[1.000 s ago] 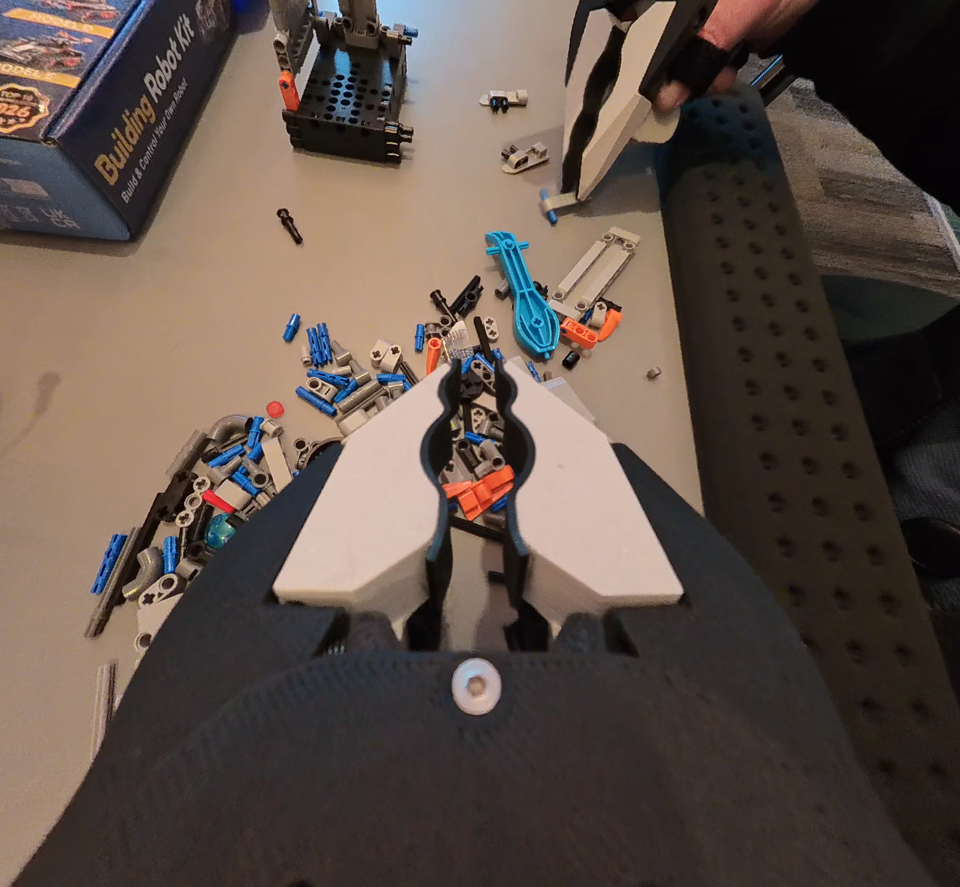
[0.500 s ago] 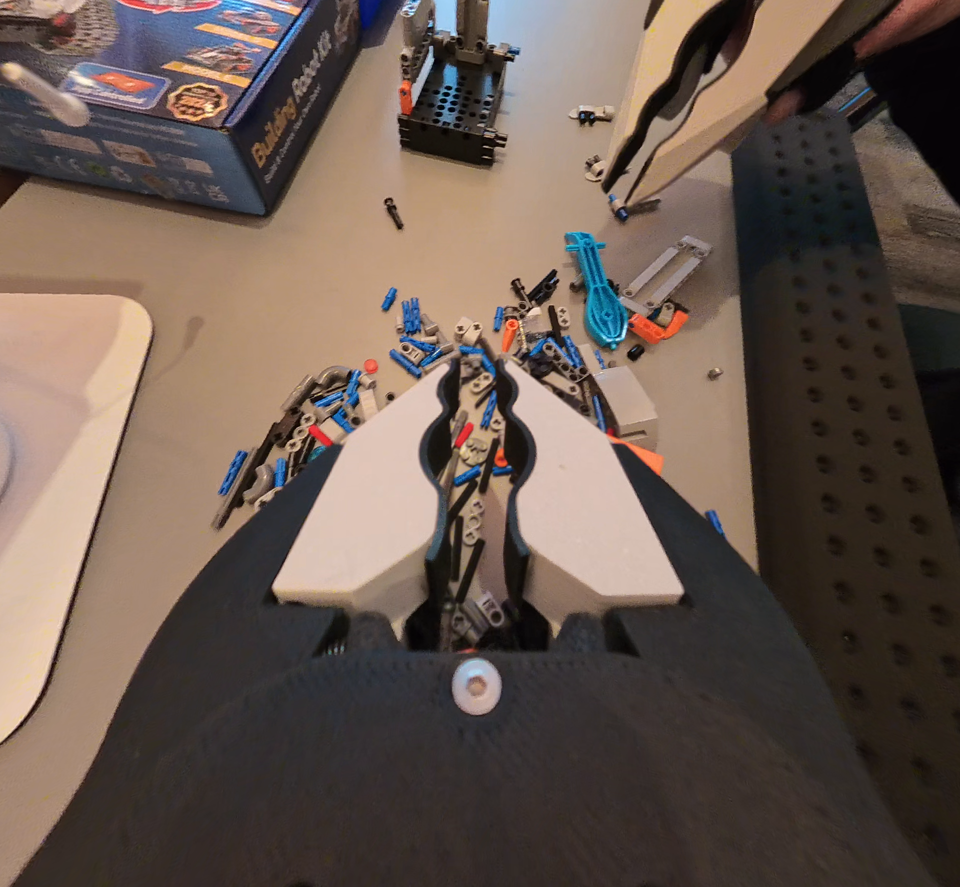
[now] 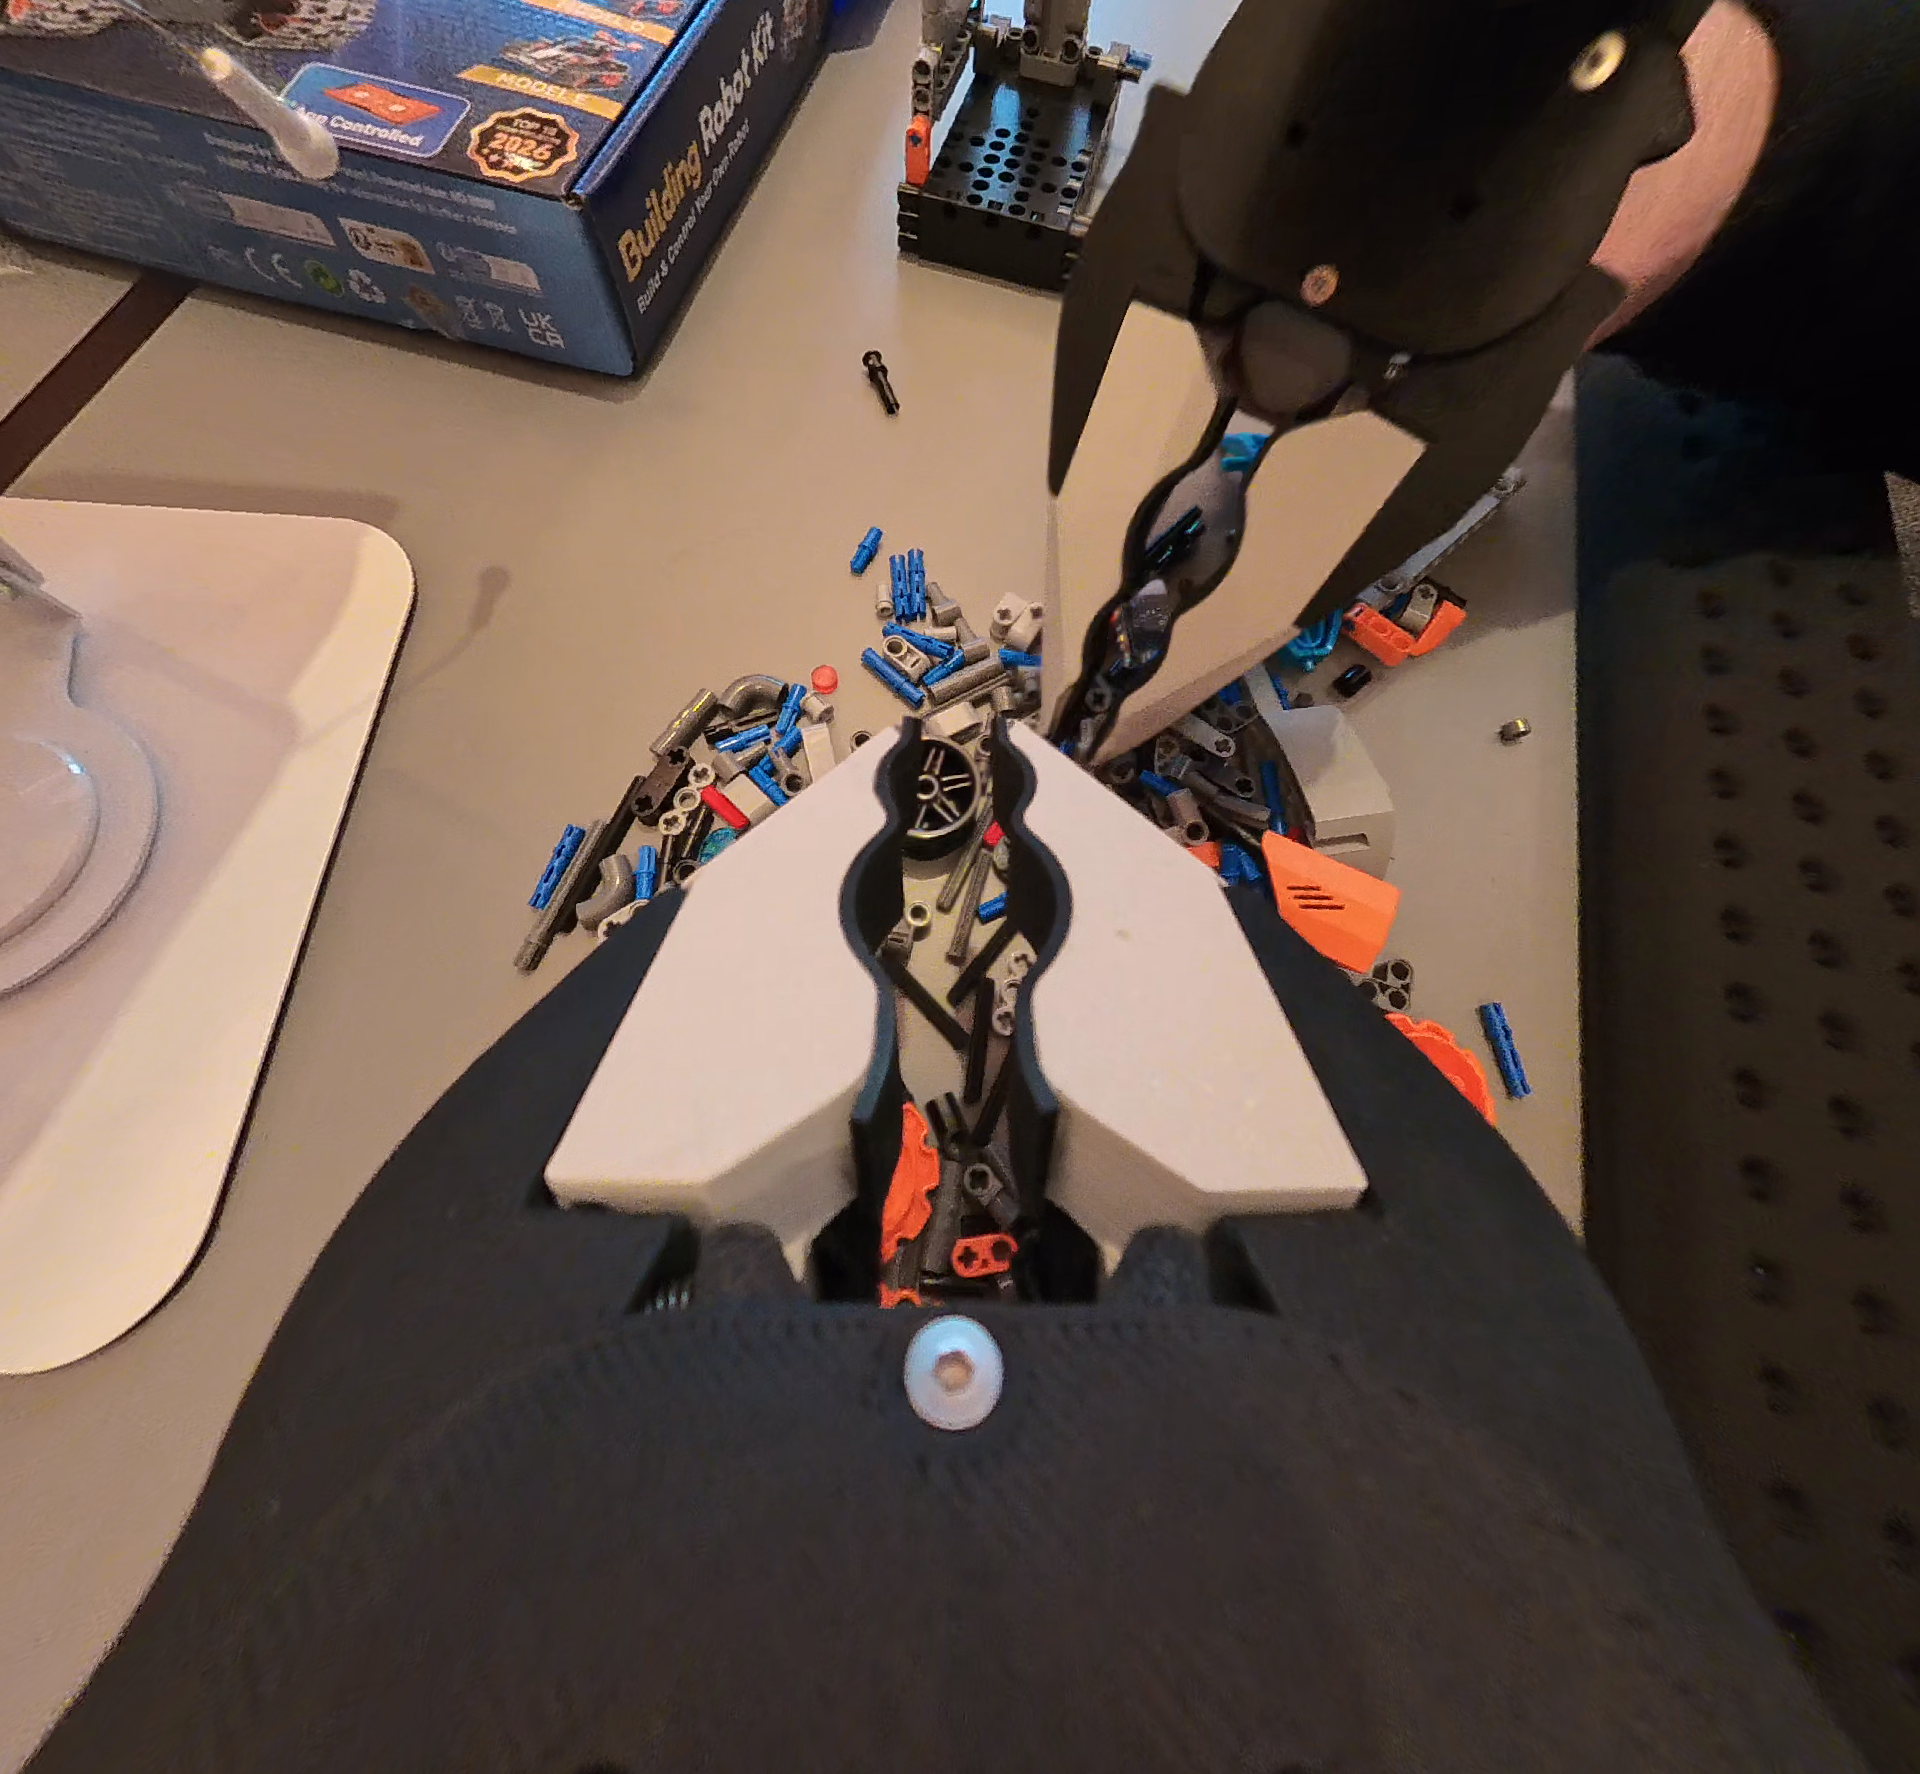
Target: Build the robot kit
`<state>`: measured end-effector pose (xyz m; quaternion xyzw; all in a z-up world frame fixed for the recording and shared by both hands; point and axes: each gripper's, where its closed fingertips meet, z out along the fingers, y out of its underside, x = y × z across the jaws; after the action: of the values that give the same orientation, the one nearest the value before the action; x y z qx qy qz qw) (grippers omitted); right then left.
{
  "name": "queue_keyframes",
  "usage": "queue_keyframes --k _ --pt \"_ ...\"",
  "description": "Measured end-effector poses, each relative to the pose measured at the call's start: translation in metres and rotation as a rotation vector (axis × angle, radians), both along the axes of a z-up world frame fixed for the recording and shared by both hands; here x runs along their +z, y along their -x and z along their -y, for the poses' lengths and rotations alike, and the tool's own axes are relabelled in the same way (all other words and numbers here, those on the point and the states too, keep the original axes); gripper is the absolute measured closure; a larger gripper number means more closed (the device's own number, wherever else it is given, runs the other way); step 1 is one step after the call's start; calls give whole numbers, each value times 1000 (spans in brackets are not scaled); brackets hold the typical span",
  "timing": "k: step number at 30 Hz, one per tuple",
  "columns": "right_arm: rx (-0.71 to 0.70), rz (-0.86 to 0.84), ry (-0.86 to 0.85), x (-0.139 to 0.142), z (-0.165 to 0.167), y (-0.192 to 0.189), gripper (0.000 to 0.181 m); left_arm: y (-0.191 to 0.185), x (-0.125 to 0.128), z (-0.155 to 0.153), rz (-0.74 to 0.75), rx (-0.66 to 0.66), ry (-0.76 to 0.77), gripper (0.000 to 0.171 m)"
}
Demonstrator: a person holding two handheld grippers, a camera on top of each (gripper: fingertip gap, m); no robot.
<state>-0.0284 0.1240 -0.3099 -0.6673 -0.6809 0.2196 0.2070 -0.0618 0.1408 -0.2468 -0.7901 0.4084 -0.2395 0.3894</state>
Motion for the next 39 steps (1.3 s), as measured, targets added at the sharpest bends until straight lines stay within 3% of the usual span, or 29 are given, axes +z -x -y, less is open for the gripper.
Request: queue_keyframes --k 6,11,16,20,24,29,34,39 --pt "36 75 -14 -18 -2 4 177 0 0 0 11 0 5 162" --pt "44 31 12 -13 1 5 181 -4 -1 2 16 -22 8 162" --pt "5 -117 37 35 2 -15 181 -20 1 9 -1 -84 -49 159" --pt "-79 -201 -11 77 -2 -63 180 -38 3 15 -3 -148 -103 156" --pt "-177 -207 -63 91 1 -119 179 -65 7 25 1 -228 -130 155" --pt "-259 -222 -58 82 16 -163 180 -112 15 44 -35 -356 -172 154" --pt "-284 -301 -38 80 32 -177 180 -160 14 51 -47 -445 -194 150" --pt "-227 -279 -225 86 42 -173 180 -196 22 61 70 -465 -152 150"
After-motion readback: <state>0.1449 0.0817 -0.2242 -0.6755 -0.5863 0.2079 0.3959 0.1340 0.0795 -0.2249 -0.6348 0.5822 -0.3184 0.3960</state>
